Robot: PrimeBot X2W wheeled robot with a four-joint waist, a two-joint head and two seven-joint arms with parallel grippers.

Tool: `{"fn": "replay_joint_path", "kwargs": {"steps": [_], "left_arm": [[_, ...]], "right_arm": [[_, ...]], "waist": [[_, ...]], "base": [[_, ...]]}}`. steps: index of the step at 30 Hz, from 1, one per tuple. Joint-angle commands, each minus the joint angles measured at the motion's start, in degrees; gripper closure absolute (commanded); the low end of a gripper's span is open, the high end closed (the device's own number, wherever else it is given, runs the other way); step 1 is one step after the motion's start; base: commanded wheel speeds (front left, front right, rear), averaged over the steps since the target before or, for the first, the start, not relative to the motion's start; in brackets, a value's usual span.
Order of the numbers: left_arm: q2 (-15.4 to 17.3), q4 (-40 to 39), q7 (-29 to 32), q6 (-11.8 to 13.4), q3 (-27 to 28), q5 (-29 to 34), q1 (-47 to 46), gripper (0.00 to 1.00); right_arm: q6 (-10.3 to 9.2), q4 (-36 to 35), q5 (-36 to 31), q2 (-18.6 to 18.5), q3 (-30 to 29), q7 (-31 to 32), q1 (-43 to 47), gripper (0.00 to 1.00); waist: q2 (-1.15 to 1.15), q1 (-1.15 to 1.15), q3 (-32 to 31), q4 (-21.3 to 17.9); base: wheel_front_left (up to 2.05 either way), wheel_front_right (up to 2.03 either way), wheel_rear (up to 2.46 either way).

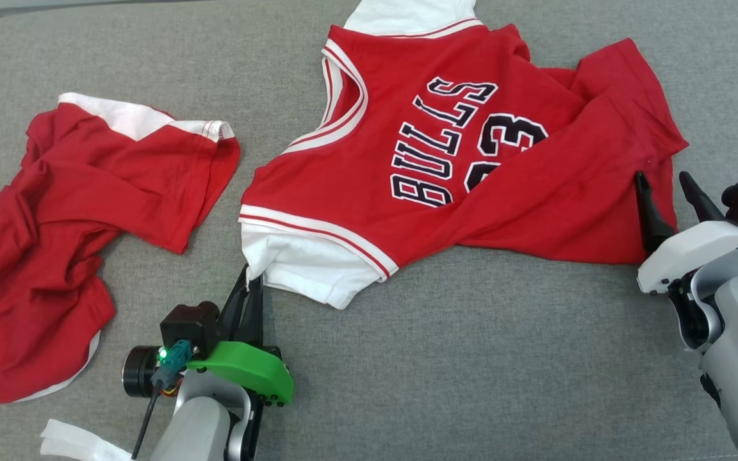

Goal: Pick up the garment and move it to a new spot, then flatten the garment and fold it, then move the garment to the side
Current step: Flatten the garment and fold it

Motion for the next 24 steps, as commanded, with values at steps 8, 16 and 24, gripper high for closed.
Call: {"fn": "replay_joint_path", "kwargs": {"steps": [8, 16, 24], "left_arm": [[0.3, -0.1, 0.0, -0.3, -1.8, -0.5, -1.6, 1.0], [0.3, 0.0, 0.0, -0.2, -2.4, -0.9, -1.7, 1.0], [0.3, 0.2, 0.0, 0.1, -2.4, -1.1, -1.1, 1.0]], "right_arm": [[0.0, 5.3, 3.6, -1.6, 5.8, -0.3, -5.2, 0.0], [0.0, 7.2, 6.4, -2.2, 10.4, -0.7, -7.2, 0.0], [0.0, 6.5, 7.0, -2.9, 13.4, -1.0, -7.5, 0.0]], "waist": [[0.0, 0.0, 1.9, 1.2], [0.0, 0.0, 1.8, 1.2], [0.0, 0.0, 0.9, 0.7]], "base": [[0.0, 0.0, 0.0], [0.0, 0.0, 0.0], [0.0, 0.0, 0.0]]}}
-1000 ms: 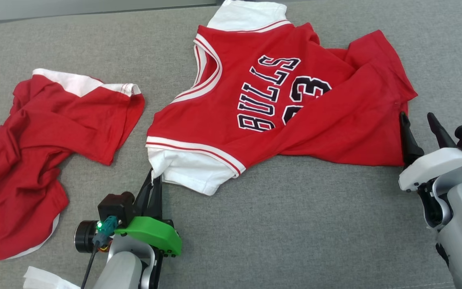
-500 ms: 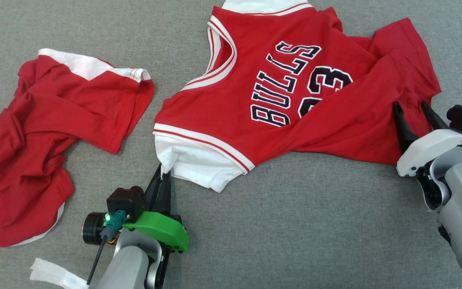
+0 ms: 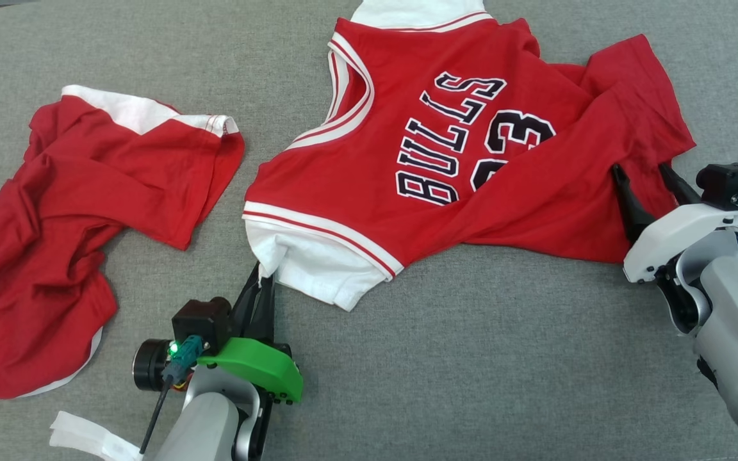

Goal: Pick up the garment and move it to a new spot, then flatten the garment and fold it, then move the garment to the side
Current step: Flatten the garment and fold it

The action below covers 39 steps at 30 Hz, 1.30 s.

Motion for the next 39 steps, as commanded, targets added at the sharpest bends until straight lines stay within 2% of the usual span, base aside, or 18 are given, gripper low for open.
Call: {"fn": "replay_joint_path", "kwargs": {"steps": [1, 12, 13, 15, 16, 18, 20, 21, 31, 35, 39], "left_arm": [[0.3, 0.0, 0.0, 0.1, 0.0, -0.3, -0.1, 1.0], [0.3, -0.2, 0.0, 0.1, -0.5, -0.9, 0.5, 1.0], [0.3, -0.2, 0.0, 0.1, -0.6, -0.9, 0.6, 1.0], [0.3, -0.2, 0.0, 0.2, -0.7, -1.2, 0.9, 1.0], [0.3, -0.2, 0.0, 0.3, -0.7, -1.2, 1.0, 1.0], [0.3, -0.3, 0.0, 0.4, -0.7, -1.3, 1.1, 1.0], [0.3, -0.3, 0.0, 0.5, -0.7, -1.3, 1.3, 1.0], [0.3, -0.3, 0.0, 0.5, -0.7, -1.3, 1.4, 1.0], [0.3, -0.5, 0.0, 0.4, 0.0, -1.6, 2.2, 1.0], [0.3, -2.0, 0.0, 0.5, 1.5, -1.8, 2.8, 1.0], [0.3, -4.8, 0.0, -0.6, 4.4, -3.6, 2.5, 1.0]], "right_arm": [[0.0, -0.7, 0.1, -0.7, 0.1, -0.2, -0.5, 0.0], [0.0, -1.8, 0.1, -1.4, 0.5, -0.3, 0.8, 0.0], [0.0, -1.5, 0.4, -1.5, 0.8, -0.2, 0.9, 0.06], [0.0, -1.1, 0.9, -1.4, 1.3, -0.2, 0.9, 0.32], [0.0, -0.8, 1.2, -1.4, 1.6, -0.2, 0.9, 0.53], [0.0, 0.1, 1.9, -1.2, 2.2, -0.2, 0.8, 0.6], [0.0, 0.8, 2.7, -1.0, 3.0, -0.1, 0.7, 0.9], [0.0, 1.1, 3.1, -1.0, 3.5, -0.1, 0.6, 1.0], [0.0, 1.2, 5.2, -2.3, 6.3, -0.2, 1.0, 1.0], [0.0, -3.5, 4.8, -4.0, 4.1, -0.2, 1.4, 1.0], [0.0, -10.8, 3.7, -5.6, 1.5, -0.2, 2.9, 1.0]], "waist": [[0.0, 0.0, -0.2, -0.1], [0.0, 0.0, -1.1, 0.7], [0.0, 0.0, -1.2, 0.8], [0.0, 0.0, -1.4, 0.9], [0.0, 0.0, -1.5, 0.9], [0.0, 0.0, -1.8, 0.9], [0.0, 0.0, -2.0, 0.8], [0.0, 0.0, -2.1, 0.7], [0.0, 0.0, -4.6, -0.8], [0.0, 0.0, -5.8, -1.7], [0.0, 0.0, -7.2, -2.6]], "base": [[0.0, 0.0, 0.0], [0.0, 0.0, 0.0], [0.0, 0.0, 0.0], [0.0, 0.0, 0.0], [0.0, 0.0, 0.0], [0.0, 0.0, 0.0], [0.0, 0.0, 0.0], [0.0, 0.0, 0.0], [0.0, 0.0, 0.0], [0.0, 0.0, 0.0], [0.0, 0.0, 0.0]]}}
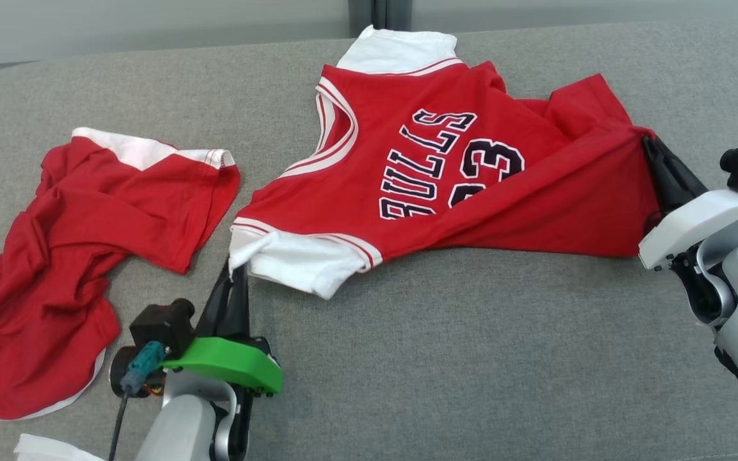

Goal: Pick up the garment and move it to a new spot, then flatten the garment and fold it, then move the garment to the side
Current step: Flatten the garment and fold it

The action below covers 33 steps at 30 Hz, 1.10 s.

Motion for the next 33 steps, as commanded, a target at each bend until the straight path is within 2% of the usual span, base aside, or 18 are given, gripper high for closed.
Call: {"fn": "replay_joint_path", "kwargs": {"steps": [1, 6, 10, 15, 19, 26, 33], "left_arm": [[0.3, -1.2, 0.0, -0.4, 1.1, 0.5, -0.6, 1.0], [0.3, -6.2, 0.0, -2.6, 5.4, -1.2, -3.9, 1.0], [1.0, -9.7, 0.0, -4.0, 8.3, -2.4, -8.7, 1.0], [2.4, -15.0, 2.3, -4.5, 10.0, -4.6, -16.7, 1.0], [2.0, -20.0, 5.9, -3.8, 11.4, -8.1, -21.9, 1.0], [1.7, -29.9, 12.6, -0.2, 12.6, -12.0, -26.2, 1.0], [5.1, -32.9, 19.4, 2.2, 12.5, -10.9, -28.7, 1.0]], "right_arm": [[0.0, -2.4, -0.6, -1.4, -1.2, -0.2, 1.2, 1.0], [0.0, -12.4, -1.0, -2.8, -4.8, -0.2, 2.4, 1.0], [0.0, -20.2, -4.0, -3.8, -8.3, -0.2, 1.3, 1.0], [0.0, -27.5, -9.3, -2.4, -13.4, -0.2, -0.6, 1.0], [0.0, -30.5, -12.5, -1.4, -15.8, -0.2, -1.8, 1.0], [0.0, -36.7, -15.6, 1.4, -22.3, 3.3, -1.3, 1.0], [0.0, -40.6, -20.2, 2.8, -25.7, 8.4, -0.2, 1.0]], "waist": [[0.0, 0.0, -1.2, -1.0], [0.0, 0.0, -3.0, -2.3], [0.0, 0.0, -4.8, -3.5], [0.0, 0.0, -7.1, -5.0], [0.0, 0.0, -9.3, -6.0], [0.0, 0.0, -10.8, -7.6], [0.0, 0.0, -6.0, -8.9]], "base": [[0.0, 0.0, 0.0], [0.0, 0.0, 0.0], [0.0, 0.0, 0.0], [0.0, 0.0, 0.0], [0.0, 0.0, 0.0], [0.0, 0.0, 0.0], [0.0, 0.0, 0.0]]}}
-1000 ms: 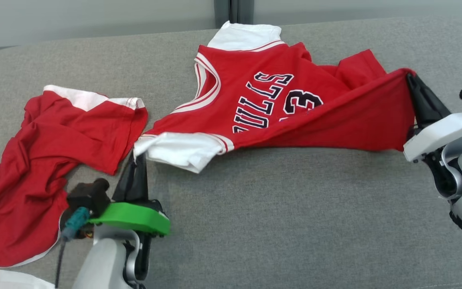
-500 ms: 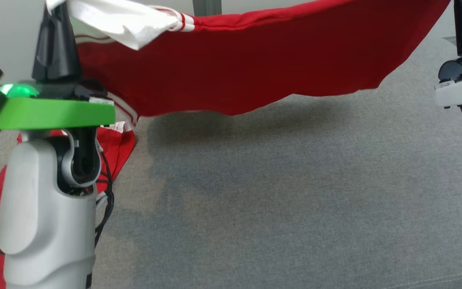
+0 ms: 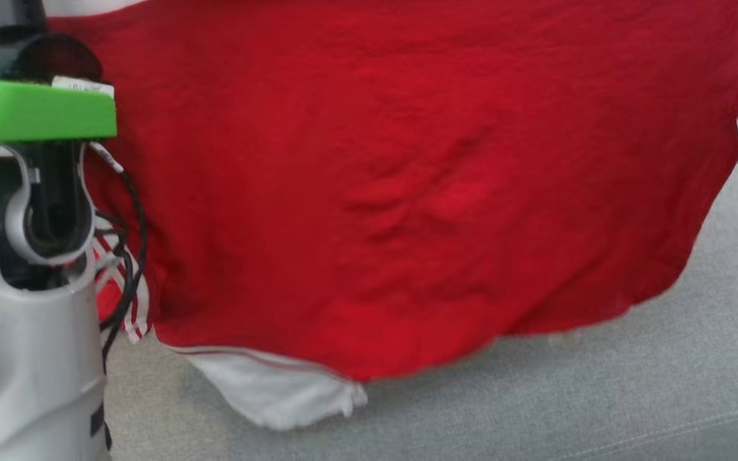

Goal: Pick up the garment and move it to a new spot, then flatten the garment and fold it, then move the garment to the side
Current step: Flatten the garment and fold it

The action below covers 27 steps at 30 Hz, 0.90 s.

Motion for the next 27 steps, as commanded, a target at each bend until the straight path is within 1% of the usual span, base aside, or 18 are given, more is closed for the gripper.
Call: {"fn": "replay_joint_path", "kwargs": {"steps": [1, 3, 6, 8, 12, 14, 17, 21, 23, 24, 27], "left_arm": [[0.9, 0.9, 1.1, -0.1, -0.4, 0.6, -2.3, 1.0], [2.2, 2.5, 2.7, -0.6, -1.3, 1.5, -4.5, 1.0], [3.2, 6.5, 3.5, -0.9, -1.4, 2.0, -9.1, 1.0], [4.4, 10.8, 3.0, -1.5, -1.5, 3.0, -14.2, 1.0], [5.7, 20.7, 1.7, -2.7, -2.2, 5.3, -26.0, 1.0], [6.2, 26.3, -0.2, -3.3, -2.3, 6.3, -32.3, 1.0], [5.5, 34.8, -3.7, -4.2, -3.0, 7.7, -41.3, 1.0], [4.6, 43.4, -8.1, -5.5, -4.2, 8.8, -49.7, 1.0], [4.0, 46.8, -10.1, -5.9, -4.3, 8.7, -52.3, 1.0], [3.7, 48.1, -11.1, -6.1, -4.3, 8.6, -53.1, 1.0], [3.0, 52.0, -14.0, -7.0, -4.8, 8.2, -53.9, 1.0]], "right_arm": [[-0.02, 0.2, -0.3, 0.7, -0.4, 0.5, -0.7, 1.0], [-0.02, 1.2, -0.8, 0.7, -0.3, 0.9, -2.7, 1.0], [-0.01, 4.1, -0.1, 2.1, 0.1, 0.7, -6.6, 1.0], [-0.01, 8.0, -0.3, 2.7, 1.7, -0.1, -11.7, 1.0], [-0.01, 17.8, -2.1, 2.6, 5.9, -1.8, -23.8, 1.0], [-0.02, 24.0, -2.9, 3.1, 7.3, -3.5, -30.5, 1.0], [-0.03, 32.7, -5.4, 3.3, 9.0, -6.0, -40.0, 1.0], [-0.04, 39.9, -7.6, 3.4, 7.6, -8.0, -48.9, 1.0], [-0.04, 41.1, -9.0, 3.5, 6.8, -8.1, -51.3, 1.0], [-0.04, 40.6, -9.2, 3.7, 6.0, -8.2, -51.9, 1.0], [-0.05, 38.3, -10.2, 4.1, 3.7, -8.2, -50.4, 1.0]], "waist": [[0.0, 0.0, 4.1, -0.6], [0.0, 0.0, 7.1, -0.8], [0.0, 0.0, 12.1, -1.1], [0.0, 0.0, 16.2, -1.6], [0.0, 0.0, 22.8, -2.0], [0.0, 0.0, 25.3, -2.0], [0.0, 0.0, 27.0, -1.6], [0.0, 0.0, 28.3, -0.5], [0.0, 0.0, 28.8, -0.1], [0.0, 0.0, 29.0, 0.1], [0.0, 0.0, 29.8, 0.7]], "base": [[0.0, 0.0, 0.0], [0.0, 0.0, 0.0], [0.0, 0.0, 0.0], [0.0, 0.0, 0.0], [0.0, 0.0, 0.0], [0.0, 0.0, 0.0], [0.0, 0.0, 0.0], [0.0, 0.0, 0.0], [0.0, 0.0, 0.0], [0.0, 0.0, 0.0], [0.0, 0.0, 0.0]]}}
